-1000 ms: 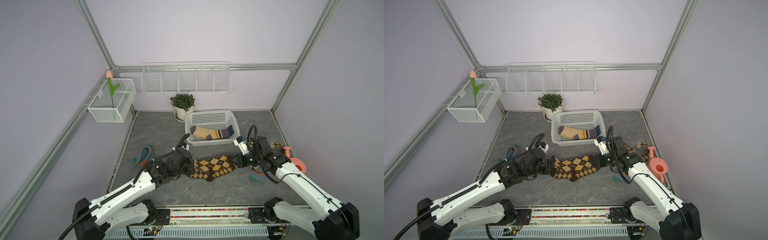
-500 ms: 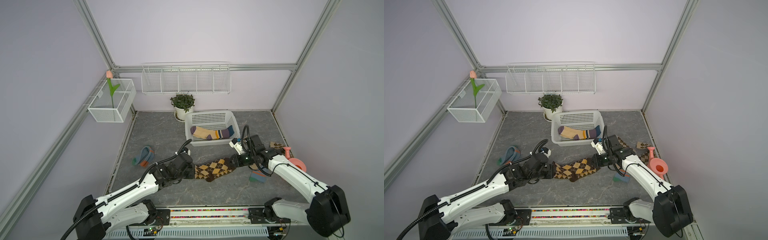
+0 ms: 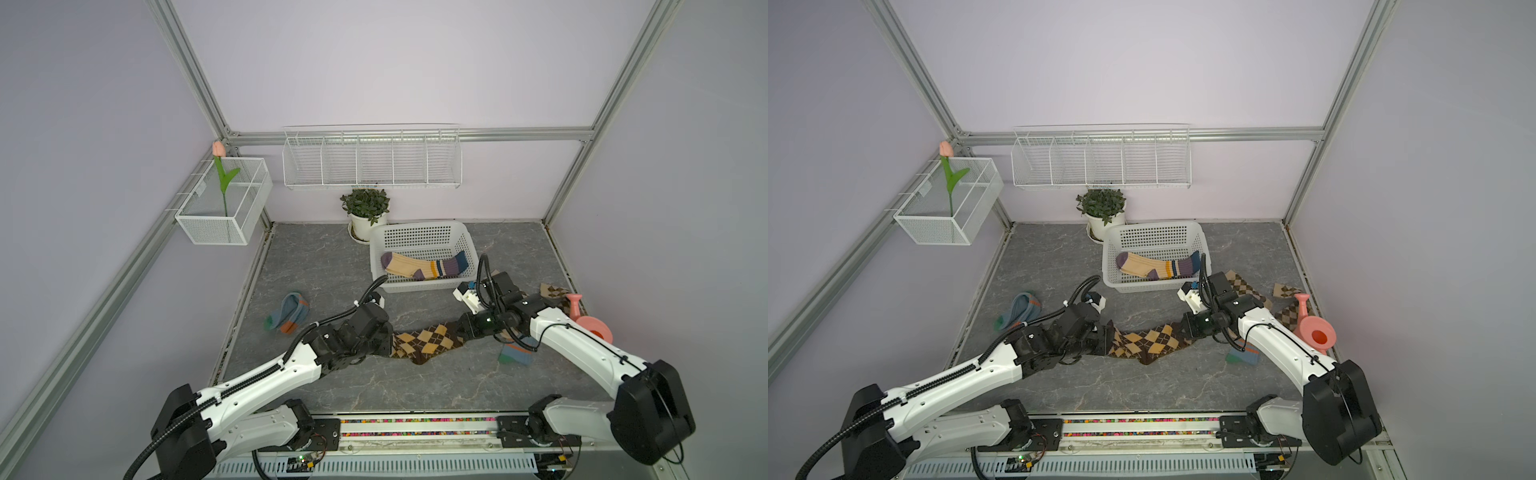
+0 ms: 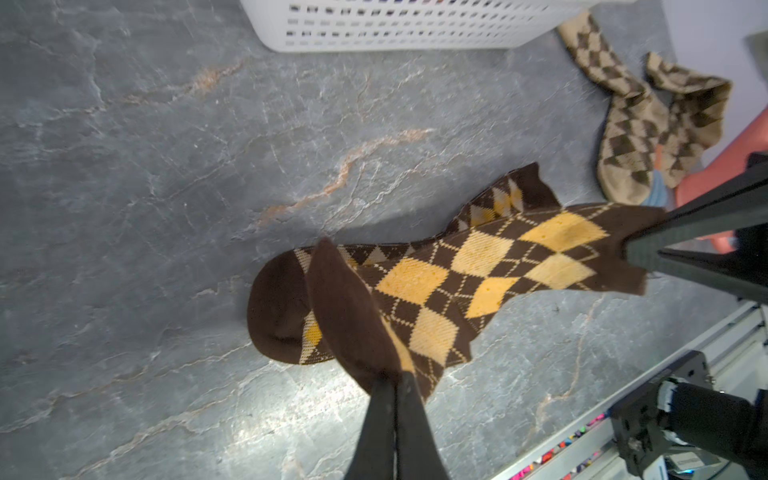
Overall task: Place the socks together as a pair
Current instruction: Flatten out the sock.
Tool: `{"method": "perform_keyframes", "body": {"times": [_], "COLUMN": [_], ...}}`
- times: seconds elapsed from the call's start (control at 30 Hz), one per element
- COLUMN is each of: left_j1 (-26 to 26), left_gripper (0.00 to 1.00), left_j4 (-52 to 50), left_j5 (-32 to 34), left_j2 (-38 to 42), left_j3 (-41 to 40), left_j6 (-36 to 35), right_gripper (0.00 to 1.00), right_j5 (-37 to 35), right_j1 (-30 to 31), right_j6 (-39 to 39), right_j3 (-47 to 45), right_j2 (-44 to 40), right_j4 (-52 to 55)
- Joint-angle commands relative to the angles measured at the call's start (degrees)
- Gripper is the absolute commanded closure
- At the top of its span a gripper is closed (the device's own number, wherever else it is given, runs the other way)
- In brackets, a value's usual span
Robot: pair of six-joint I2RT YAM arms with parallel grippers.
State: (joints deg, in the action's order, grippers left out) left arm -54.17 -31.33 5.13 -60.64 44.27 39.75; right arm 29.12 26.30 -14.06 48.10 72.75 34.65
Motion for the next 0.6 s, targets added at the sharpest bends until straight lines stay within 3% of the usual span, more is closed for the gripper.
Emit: {"method": "perform_keyframes", "body": {"times": [0.0, 0.3, 0.57], "left_j1": [-0.24, -0.17, -0.14], "left_gripper": [1.00, 1.00, 1.00], "left_j4": [-1.27, 1.38, -0.80], "left_j5": [1.07, -0.88, 3.74], "left_j2": [2.68, -3.83, -8.57], "left_j3": [1.86, 1.78, 3.64], "left_j6": [-0.71, -0.27, -0.94], "right_gripper": [0.93, 0.93, 0.93], "right_j5": [-0.91, -1.89, -2.55], "right_j1": [0.33, 0.31, 0.22], "right_j6": [0.74, 0.88, 1.66], "right_j3": [0.54, 0.01, -0.24], "right_j2": [-2.25, 1.30, 7.36], "right_j4": [1.84, -0.76, -3.06]}}
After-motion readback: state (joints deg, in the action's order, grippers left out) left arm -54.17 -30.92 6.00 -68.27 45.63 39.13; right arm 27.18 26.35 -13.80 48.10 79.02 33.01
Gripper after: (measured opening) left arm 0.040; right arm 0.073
